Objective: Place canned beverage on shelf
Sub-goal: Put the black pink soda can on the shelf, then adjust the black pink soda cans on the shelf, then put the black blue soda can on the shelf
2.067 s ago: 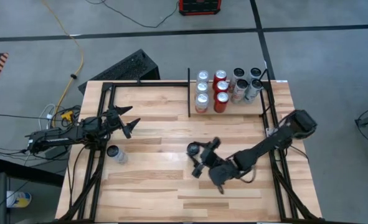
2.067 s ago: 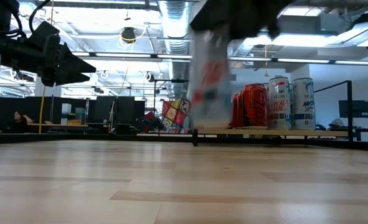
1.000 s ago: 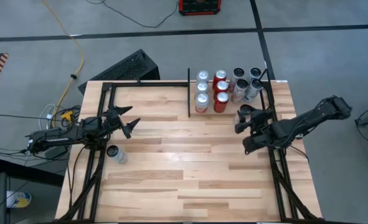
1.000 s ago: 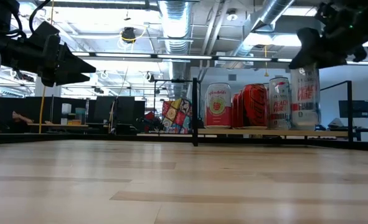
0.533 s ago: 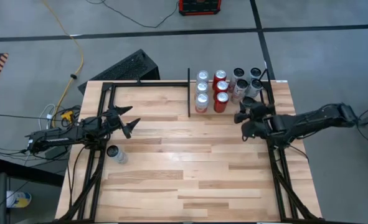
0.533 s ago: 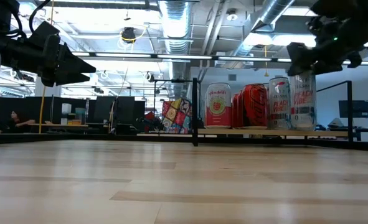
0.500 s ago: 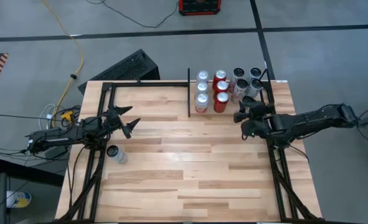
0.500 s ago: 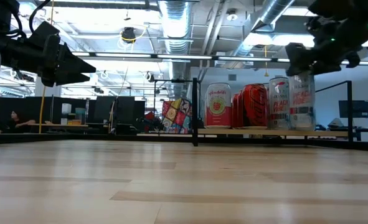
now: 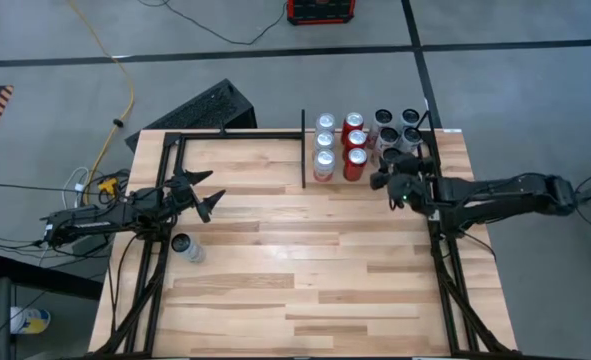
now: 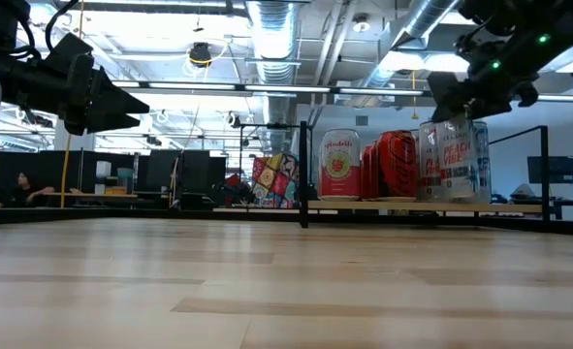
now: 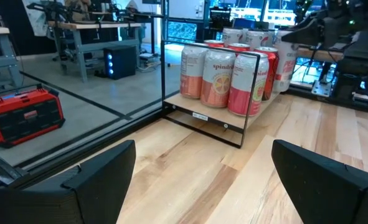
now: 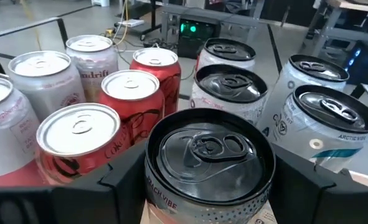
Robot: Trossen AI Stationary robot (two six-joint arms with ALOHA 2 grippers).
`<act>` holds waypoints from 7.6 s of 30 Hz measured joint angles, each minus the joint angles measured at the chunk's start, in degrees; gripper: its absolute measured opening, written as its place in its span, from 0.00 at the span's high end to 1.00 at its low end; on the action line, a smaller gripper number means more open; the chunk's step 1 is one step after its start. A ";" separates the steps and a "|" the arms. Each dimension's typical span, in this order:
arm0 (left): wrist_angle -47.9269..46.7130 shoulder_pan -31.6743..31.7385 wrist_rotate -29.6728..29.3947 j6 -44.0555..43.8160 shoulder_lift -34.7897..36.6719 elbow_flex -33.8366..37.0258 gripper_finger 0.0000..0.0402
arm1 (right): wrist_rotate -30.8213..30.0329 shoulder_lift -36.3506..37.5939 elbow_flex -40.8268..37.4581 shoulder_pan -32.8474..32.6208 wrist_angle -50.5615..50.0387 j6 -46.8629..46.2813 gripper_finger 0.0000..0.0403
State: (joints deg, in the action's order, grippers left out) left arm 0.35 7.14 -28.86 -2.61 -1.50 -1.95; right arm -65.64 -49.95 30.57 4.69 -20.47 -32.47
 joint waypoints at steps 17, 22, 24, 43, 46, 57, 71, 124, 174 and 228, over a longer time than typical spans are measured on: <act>-0.02 0.01 0.04 0.00 0.00 0.02 0.10 | 7.40 -4.24 0.11 7.28 8.56 6.83 0.29; -0.02 0.02 0.02 0.00 0.01 0.02 0.10 | 7.45 -4.79 0.13 8.29 9.43 7.17 0.27; -0.02 -0.01 0.00 0.00 0.00 0.01 0.10 | 7.44 -4.81 0.13 8.65 9.53 7.13 0.27; -0.02 -0.01 0.00 0.00 0.00 0.02 0.10 | 10.18 -4.79 0.13 9.92 10.78 7.23 0.26; -0.02 -0.01 0.00 0.00 0.00 0.01 0.10 | 10.26 -4.79 0.13 9.92 10.77 7.21 0.24; 0.00 -0.01 0.00 0.00 0.01 0.00 0.10 | 10.46 -4.81 0.04 9.92 10.49 7.35 0.11; -0.02 -0.01 -0.02 0.00 0.02 0.01 0.10 | 10.40 -4.68 8.68 5.21 10.00 13.68 0.11; -0.02 0.01 -0.01 0.00 0.01 0.01 0.10 | 26.43 -10.26 22.99 27.75 -23.90 -0.70 0.96; -0.01 0.02 -0.02 0.00 0.01 0.01 0.10 | 28.23 -7.34 25.94 17.52 -23.88 -2.39 0.96; -0.02 0.00 0.00 0.00 0.02 0.00 0.10 | 26.96 -16.06 28.84 7.26 -29.67 -8.15 0.96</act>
State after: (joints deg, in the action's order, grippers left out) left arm 0.34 7.14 -28.86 -2.61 -1.48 -1.95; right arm -38.68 -66.02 59.40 11.95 -50.13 -40.62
